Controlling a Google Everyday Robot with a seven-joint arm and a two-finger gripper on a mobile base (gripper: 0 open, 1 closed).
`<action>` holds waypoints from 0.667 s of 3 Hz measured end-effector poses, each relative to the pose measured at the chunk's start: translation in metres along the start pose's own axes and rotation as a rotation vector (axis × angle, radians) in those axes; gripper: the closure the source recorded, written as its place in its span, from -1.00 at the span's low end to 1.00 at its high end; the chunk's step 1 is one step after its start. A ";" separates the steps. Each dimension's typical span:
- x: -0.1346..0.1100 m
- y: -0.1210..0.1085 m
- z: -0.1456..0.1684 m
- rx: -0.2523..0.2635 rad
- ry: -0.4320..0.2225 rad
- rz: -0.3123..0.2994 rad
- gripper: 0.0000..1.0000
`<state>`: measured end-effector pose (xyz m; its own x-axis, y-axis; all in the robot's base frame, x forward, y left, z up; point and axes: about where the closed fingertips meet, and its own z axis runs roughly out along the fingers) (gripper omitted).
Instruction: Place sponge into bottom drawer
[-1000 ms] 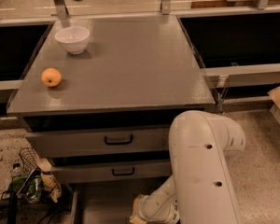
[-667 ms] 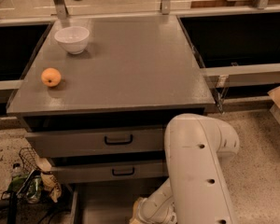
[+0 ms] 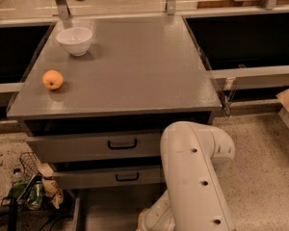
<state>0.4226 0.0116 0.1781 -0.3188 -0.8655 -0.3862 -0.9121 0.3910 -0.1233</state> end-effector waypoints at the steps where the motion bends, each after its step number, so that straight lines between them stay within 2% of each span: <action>1: 0.003 -0.004 0.029 0.002 0.033 0.046 1.00; 2: 0.003 -0.005 0.029 0.003 0.033 0.047 1.00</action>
Offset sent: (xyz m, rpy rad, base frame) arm 0.0155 0.0059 -0.0372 -0.0269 0.0360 -0.0644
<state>0.4333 0.0164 0.1510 -0.3699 -0.8559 -0.3615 -0.8950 0.4327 -0.1087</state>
